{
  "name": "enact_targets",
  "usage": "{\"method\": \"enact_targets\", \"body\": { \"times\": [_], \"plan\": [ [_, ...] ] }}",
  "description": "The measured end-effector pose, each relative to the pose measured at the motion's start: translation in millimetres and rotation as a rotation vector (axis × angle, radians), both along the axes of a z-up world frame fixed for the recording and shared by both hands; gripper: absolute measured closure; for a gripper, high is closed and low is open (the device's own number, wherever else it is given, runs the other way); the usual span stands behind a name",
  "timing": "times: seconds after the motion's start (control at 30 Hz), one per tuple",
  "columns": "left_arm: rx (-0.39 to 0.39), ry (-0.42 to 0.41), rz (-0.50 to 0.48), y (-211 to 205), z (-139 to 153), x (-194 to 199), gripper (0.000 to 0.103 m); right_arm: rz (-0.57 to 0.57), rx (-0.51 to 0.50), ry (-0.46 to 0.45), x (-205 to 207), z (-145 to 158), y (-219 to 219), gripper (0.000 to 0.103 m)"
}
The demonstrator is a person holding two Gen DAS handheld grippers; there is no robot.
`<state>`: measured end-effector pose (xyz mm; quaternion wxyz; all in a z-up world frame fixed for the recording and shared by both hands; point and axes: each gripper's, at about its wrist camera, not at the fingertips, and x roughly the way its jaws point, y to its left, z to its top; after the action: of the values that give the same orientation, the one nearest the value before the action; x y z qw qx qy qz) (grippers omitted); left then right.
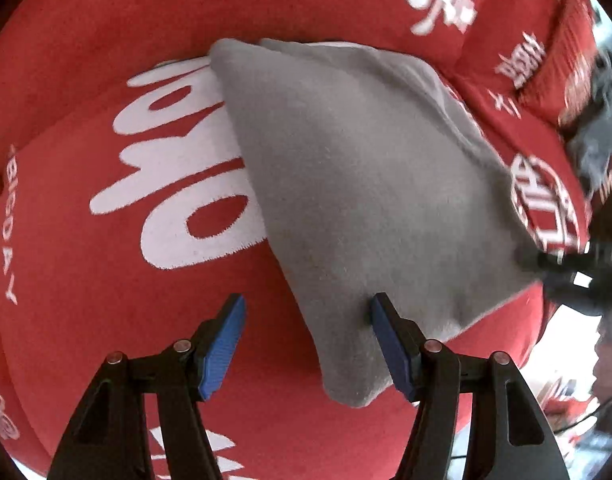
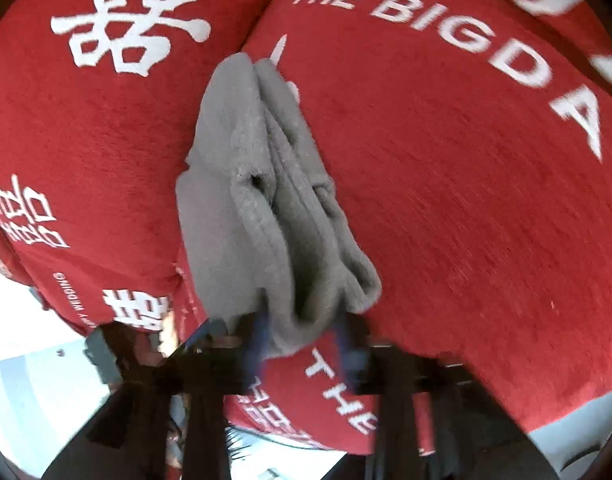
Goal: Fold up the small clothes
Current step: 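Fold the grey sweater bundle over with both tools and open them, then grasp the folded sweater edge with the right tool and lift it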
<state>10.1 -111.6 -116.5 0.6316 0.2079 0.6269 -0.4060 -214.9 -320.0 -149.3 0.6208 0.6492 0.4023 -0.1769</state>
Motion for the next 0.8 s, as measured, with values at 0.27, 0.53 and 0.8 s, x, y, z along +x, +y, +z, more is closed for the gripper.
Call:
{"method": "enact_targets", "body": {
  "times": [0.27,0.53,0.8],
  "plan": [
    [0.042,-0.017,-0.033,4,-22,-1,0.032,-0.002,0.021,0.095,-15,-23,12,0.088],
    [0.057,-0.002,-0.010,6,-21,2,0.030,0.098,-0.039,0.181,-16,-5,10,0.069],
    [0.069,-0.006,-0.007,5,-20,0,0.030,0.084,-0.124,0.154,-4,23,-20,0.067]
  ]
}}
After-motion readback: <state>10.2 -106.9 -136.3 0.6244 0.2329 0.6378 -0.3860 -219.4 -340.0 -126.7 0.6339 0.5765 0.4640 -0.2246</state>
